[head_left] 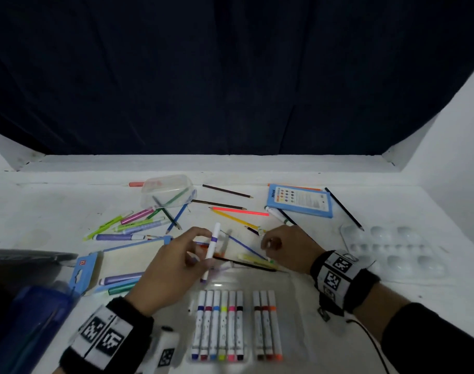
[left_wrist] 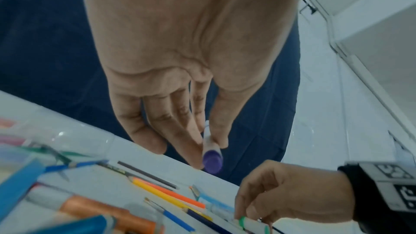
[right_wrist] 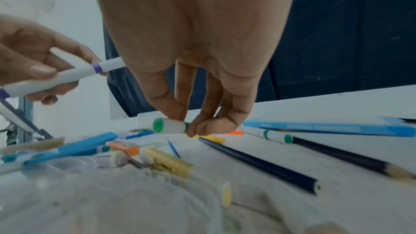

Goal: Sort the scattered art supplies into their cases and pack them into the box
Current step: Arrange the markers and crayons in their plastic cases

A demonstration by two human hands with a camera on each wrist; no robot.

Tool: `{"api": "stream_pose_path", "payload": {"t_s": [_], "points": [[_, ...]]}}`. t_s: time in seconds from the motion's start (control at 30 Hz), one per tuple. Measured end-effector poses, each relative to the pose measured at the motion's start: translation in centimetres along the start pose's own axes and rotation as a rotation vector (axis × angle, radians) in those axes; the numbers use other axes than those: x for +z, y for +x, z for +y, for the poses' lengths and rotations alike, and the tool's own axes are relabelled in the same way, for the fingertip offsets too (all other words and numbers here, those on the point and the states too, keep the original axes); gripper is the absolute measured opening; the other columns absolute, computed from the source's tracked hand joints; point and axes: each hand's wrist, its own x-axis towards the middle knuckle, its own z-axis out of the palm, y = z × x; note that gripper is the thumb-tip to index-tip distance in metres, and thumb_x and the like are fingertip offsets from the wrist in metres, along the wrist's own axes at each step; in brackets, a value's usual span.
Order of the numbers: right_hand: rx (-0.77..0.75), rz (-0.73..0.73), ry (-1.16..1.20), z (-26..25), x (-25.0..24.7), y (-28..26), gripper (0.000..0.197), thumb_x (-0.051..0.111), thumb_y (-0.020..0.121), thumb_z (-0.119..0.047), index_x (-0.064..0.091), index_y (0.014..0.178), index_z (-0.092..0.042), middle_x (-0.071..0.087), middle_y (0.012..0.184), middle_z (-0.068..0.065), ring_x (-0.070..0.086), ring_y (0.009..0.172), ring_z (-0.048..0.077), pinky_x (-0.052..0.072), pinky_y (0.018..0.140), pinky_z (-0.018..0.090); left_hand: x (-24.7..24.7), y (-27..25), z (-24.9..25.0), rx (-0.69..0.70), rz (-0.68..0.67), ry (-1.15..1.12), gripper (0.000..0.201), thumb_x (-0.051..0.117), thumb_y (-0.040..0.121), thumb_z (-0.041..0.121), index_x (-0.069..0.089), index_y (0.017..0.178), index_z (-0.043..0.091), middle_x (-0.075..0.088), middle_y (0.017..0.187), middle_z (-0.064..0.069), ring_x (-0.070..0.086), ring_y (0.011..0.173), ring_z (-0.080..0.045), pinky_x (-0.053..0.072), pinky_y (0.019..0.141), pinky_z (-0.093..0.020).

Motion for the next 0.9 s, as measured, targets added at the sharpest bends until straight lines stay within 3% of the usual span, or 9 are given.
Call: {"api": "stream_pose_path", "payload": {"t_s": [0.07, 0.13, 0.23, 0.3, 0.37, 0.5, 0.6, 0.73, 0.9], "points": [[0.013, 0.070, 0.095, 0.4, -0.4, -1.6, 0.012, 0.067, 0.080, -0.010, 0.075, 0.088, -0.015, 0.071, 0.083, -0.001, 0.063, 0.074, 0.005, 0.048, 0.072, 0.018, 0.9, -0.8, 0.2, -0.048, -0.020, -0.102, 0.054, 0.076, 0.074, 0.046, 0.049, 0.121, 0.047, 0.067, 0.085, -0.001, 0.064, 0.065, -0.018, 0.052, 0.071, -0.034], [0.002, 0.106, 0.149, 0.7, -0.7, -3.5, 0.018, 0.072, 0.074, -0.009, 0.074, 0.086, -0.021, 0.066, 0.073, -0.009, 0.060, 0.067, 0.002, 0.043, 0.066, 0.009, 2.1, -1.5, 0.4, -0.075, -0.062, -0.159, 0.065, 0.078, 0.080, 0.033, 0.042, 0.131, 0.050, 0.065, 0.088, -0.007, 0.066, 0.072, -0.022, 0.054, 0.076, -0.036], [-0.030, 0.162, 0.191, 0.7, -0.8, -6.4, 0.018, 0.081, 0.073, -0.016, 0.072, 0.086, -0.025, 0.064, 0.072, -0.009, 0.060, 0.072, 0.005, 0.042, 0.064, 0.009, 4.2, -2.5, 1.1, -0.079, -0.147, -0.176, 0.075, 0.078, 0.085, 0.020, 0.035, 0.135, 0.056, 0.062, 0.088, -0.008, 0.067, 0.071, -0.023, 0.054, 0.074, -0.035], [-0.076, 0.263, 0.215, 0.4, -0.9, -8.1, 0.009, 0.079, 0.080, -0.021, 0.070, 0.081, -0.023, 0.063, 0.075, -0.007, 0.060, 0.072, 0.009, 0.041, 0.064, 0.010, 5.7, -2.9, 1.9, -0.081, -0.208, -0.156, 0.073, 0.079, 0.084, 0.021, 0.038, 0.133, 0.056, 0.064, 0.088, -0.005, 0.069, 0.068, -0.019, 0.055, 0.073, -0.033], [-0.053, 0.327, 0.230, 0.0, -1.0, -9.5, 0.019, 0.072, 0.087, -0.027, 0.062, 0.075, -0.018, 0.059, 0.075, -0.005, 0.060, 0.073, 0.011, 0.044, 0.064, 0.015, 7.2, -2.9, 2.7, -0.084, -0.240, -0.130, 0.070, 0.082, 0.081, 0.024, 0.042, 0.130, 0.053, 0.068, 0.087, -0.003, 0.069, 0.066, -0.013, 0.056, 0.071, -0.030], [0.116, 0.199, 0.437, -0.2, -1.1, -11.5, 0.031, 0.062, 0.094, -0.030, 0.056, 0.074, -0.007, 0.066, 0.066, 0.004, 0.064, 0.060, 0.016, 0.051, 0.058, 0.028, 9.7, -2.4, 3.6, -0.033, -0.285, 0.070, 0.069, 0.086, 0.074, 0.030, 0.042, 0.125, 0.045, 0.071, 0.078, 0.005, 0.065, 0.065, 0.000, 0.047, 0.059, -0.012], [0.161, 0.105, 0.477, 0.5, 0.2, -12.0, 0.024, 0.063, 0.095, -0.026, 0.059, 0.076, -0.011, 0.067, 0.062, 0.004, 0.064, 0.057, 0.020, 0.053, 0.055, 0.031, 11.1, -1.9, 3.6, -0.024, -0.339, 0.124, 0.071, 0.088, 0.071, 0.033, 0.041, 0.124, 0.039, 0.073, 0.076, 0.004, 0.064, 0.063, 0.000, 0.048, 0.057, -0.013], [0.227, 0.056, 0.443, 1.2, 1.6, -11.9, 0.010, 0.066, 0.093, -0.022, 0.061, 0.096, -0.014, 0.069, 0.062, 0.002, 0.061, 0.051, 0.010, 0.052, 0.056, 0.024, 12.1, -1.7, 3.5, -0.004, -0.380, 0.299, 0.072, 0.085, 0.071, 0.046, 0.038, 0.124, 0.039, 0.067, 0.084, 0.009, 0.061, 0.073, -0.002, 0.054, 0.071, -0.024], [0.224, -0.005, 0.444, 1.3, 2.0, -11.4, 0.024, 0.068, 0.090, -0.016, 0.053, 0.109, -0.017, 0.071, 0.071, 0.009, 0.067, 0.061, 0.022, 0.058, 0.062, 0.032, 12.1, -1.5, 3.2, 0.060, -0.385, 0.517, 0.087, 0.072, 0.075, 0.064, 0.033, 0.147, 0.035, 0.048, 0.122, 0.008, 0.046, 0.107, -0.010, 0.040, 0.089, -0.027]]}}
